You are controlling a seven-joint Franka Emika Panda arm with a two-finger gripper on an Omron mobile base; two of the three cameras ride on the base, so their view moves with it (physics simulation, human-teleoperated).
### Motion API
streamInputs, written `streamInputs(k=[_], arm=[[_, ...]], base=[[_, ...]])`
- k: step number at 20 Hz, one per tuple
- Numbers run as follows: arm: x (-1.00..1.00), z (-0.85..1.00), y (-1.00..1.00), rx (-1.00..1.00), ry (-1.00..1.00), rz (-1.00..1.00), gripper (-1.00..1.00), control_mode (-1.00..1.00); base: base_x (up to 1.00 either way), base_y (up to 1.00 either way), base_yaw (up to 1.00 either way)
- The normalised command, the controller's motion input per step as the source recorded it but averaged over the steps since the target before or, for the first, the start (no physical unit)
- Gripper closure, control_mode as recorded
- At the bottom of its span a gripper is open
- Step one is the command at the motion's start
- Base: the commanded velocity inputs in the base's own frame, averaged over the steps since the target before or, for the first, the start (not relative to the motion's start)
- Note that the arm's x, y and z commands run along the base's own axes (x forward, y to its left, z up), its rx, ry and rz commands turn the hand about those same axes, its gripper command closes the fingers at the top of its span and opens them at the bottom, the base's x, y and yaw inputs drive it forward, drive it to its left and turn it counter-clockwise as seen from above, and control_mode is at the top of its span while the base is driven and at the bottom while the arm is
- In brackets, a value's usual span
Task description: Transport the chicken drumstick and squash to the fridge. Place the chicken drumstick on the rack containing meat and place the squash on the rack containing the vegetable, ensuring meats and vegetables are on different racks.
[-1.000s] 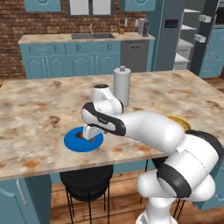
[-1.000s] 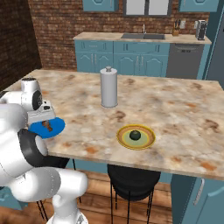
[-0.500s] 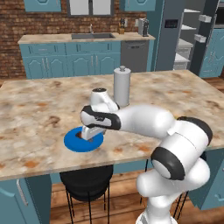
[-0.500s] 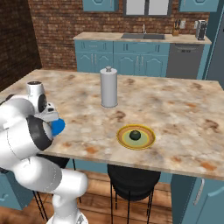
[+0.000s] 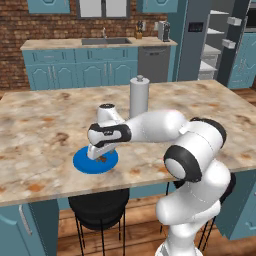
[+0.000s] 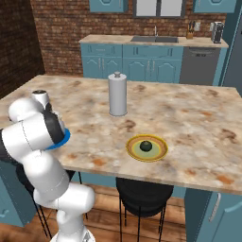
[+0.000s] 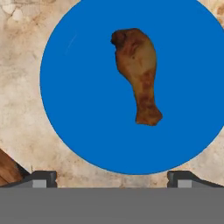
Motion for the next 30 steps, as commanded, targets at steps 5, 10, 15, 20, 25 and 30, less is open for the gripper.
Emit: streamInputs(k=[5,10,15,20,25,30], arm=[[0.30,-0.15,0.00,0.00,0.00,0.00,-1.00,-1.00],[0.33,-0.27,0.00,0.00,0.01,0.00,-1.00,-1.00],[0.19,-0.32,0.04,0.00,0.08,0.00,-1.00,-1.00],[0.18,-0.27,0.12,0.00,0.05,0.00,-1.00,-1.00],[0.17,-0.28,0.14,0.00,0.03,0.00,-1.00,-1.00],[0.13,-0.32,0.09,0.00,0.00,0.00,1.00,-1.00]], base=[[0.00,0.00,0.00],[0.00,0.00,0.00],[0.00,0.00,0.00],[0.00,0.00,0.00],[0.00,0.00,0.00],[0.00,0.00,0.00]])
